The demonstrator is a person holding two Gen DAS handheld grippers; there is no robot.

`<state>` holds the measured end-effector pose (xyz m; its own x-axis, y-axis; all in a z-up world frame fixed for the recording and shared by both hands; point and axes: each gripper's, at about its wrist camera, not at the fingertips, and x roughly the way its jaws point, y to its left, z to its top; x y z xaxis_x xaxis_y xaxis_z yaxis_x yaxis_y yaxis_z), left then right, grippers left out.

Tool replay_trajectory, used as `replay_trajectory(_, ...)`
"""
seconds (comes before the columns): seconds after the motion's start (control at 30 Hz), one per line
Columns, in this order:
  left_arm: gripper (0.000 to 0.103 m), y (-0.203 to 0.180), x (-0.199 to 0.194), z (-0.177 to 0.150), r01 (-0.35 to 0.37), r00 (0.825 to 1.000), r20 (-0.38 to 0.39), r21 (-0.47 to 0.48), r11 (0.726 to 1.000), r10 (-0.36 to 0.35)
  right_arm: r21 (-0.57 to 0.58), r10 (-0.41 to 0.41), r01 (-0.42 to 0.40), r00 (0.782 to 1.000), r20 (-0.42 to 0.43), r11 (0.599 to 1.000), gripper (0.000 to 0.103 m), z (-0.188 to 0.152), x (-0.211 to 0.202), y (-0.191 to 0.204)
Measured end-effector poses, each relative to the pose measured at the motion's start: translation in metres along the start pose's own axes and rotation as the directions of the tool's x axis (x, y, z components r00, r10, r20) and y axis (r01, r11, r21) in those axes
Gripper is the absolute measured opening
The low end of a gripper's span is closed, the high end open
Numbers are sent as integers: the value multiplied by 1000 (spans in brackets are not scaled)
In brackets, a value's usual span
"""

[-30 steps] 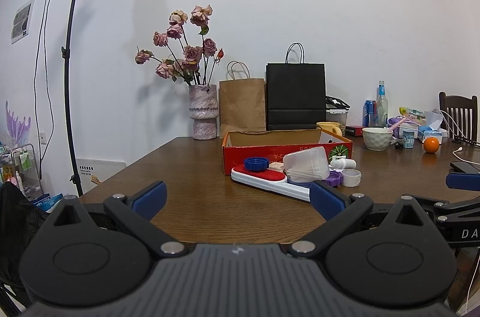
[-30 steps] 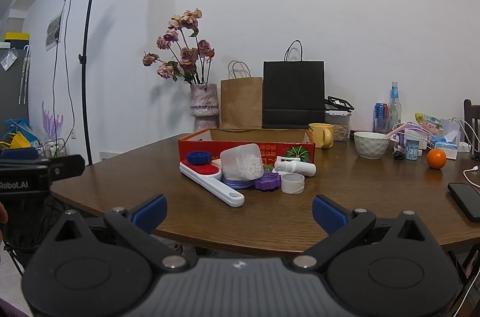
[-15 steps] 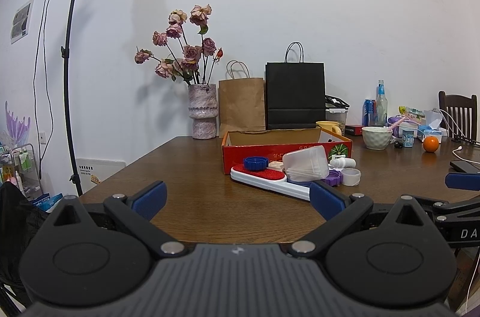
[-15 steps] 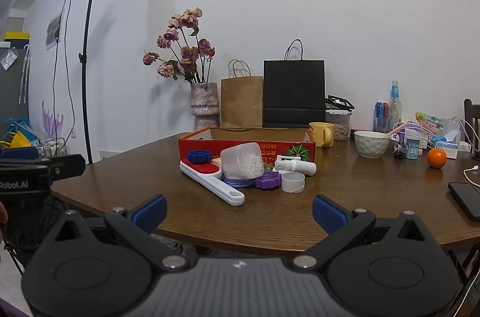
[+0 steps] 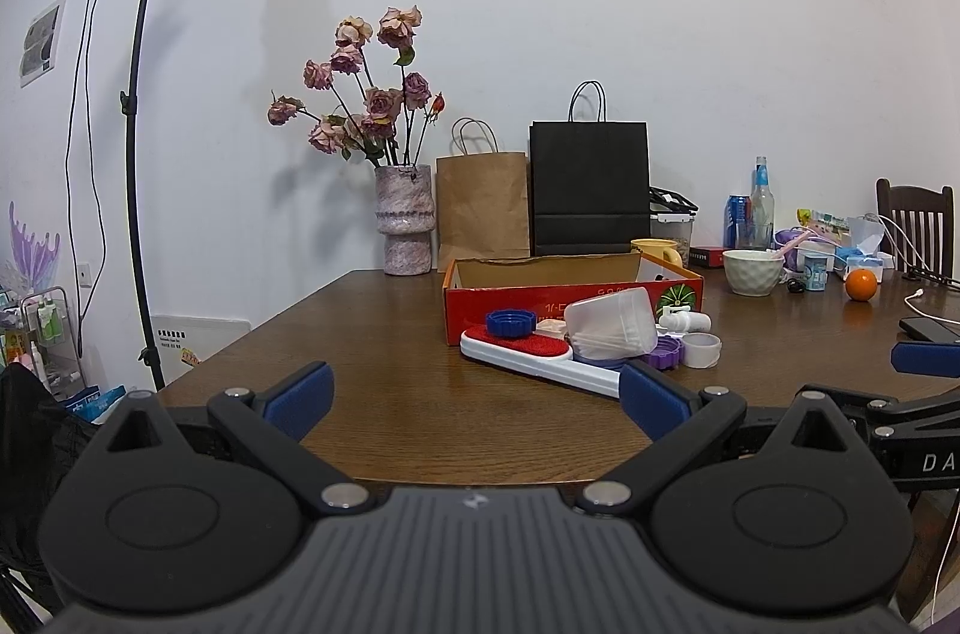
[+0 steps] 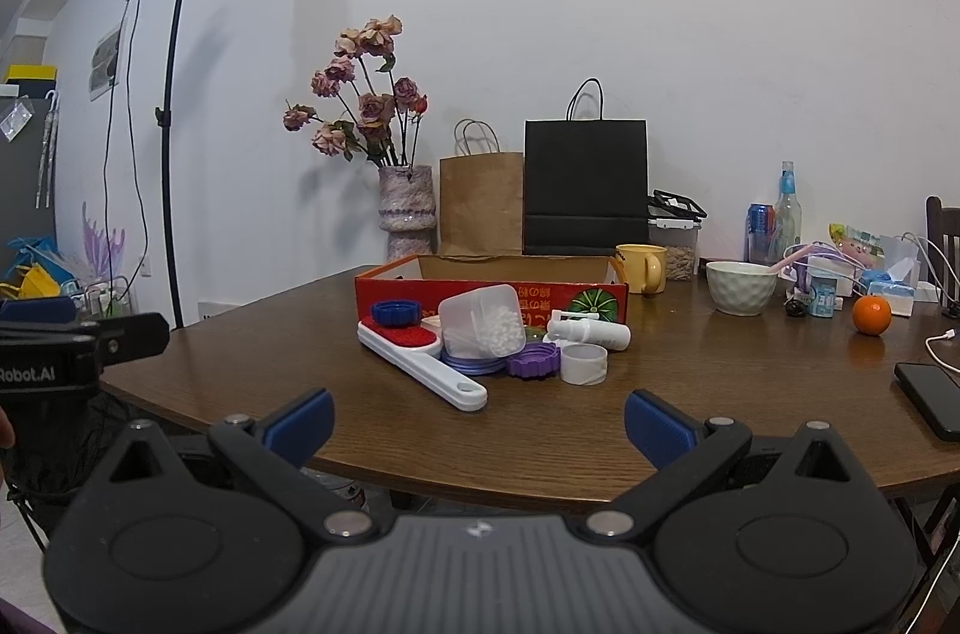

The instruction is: Organize rigid objects

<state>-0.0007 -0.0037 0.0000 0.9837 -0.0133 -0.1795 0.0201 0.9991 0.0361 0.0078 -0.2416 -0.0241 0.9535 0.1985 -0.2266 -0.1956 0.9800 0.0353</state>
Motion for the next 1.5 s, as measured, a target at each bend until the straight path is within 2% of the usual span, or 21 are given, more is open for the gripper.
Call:
replay_trajectory(0.37,103,0,6,-5,-5,1000,-9,13,1000,5,14,5,-5,1000,-12,1000,103,-5,6,-3)
replay_trajectory(0.67,103,-11,49,-18,-4,998,-63,54,999,7,45,-21,24,997,-77,999,103,-14,51,-18)
replay_trajectory(0.83,103,-13,80,-16,20,994,-106,57,998,-14,67,-13,19,995,-98,998,103,-10,77,-27)
replay_trajectory(0.9,103,-12,95,-14,22,991,-132,38,999,-17,74,14,-7,996,-92,997,103,-5,85,-31)
replay_trajectory(1.0,103,-6,117,-9,30,985,-169,-13,999,-32,77,13,-6,996,-93,997,102,2,101,-34)
replay_trajectory(1.13,103,-1,143,-2,48,985,-164,-23,999,-52,82,30,-21,993,-111,996,92,14,128,-40)
replay_trajectory(1.4,100,-11,205,21,89,988,-127,37,995,-84,77,67,-58,990,-123,995,90,34,185,-43)
replay_trajectory(1.5,97,-15,233,28,100,985,-143,36,994,-94,63,81,-74,988,-130,995,83,43,206,-42)
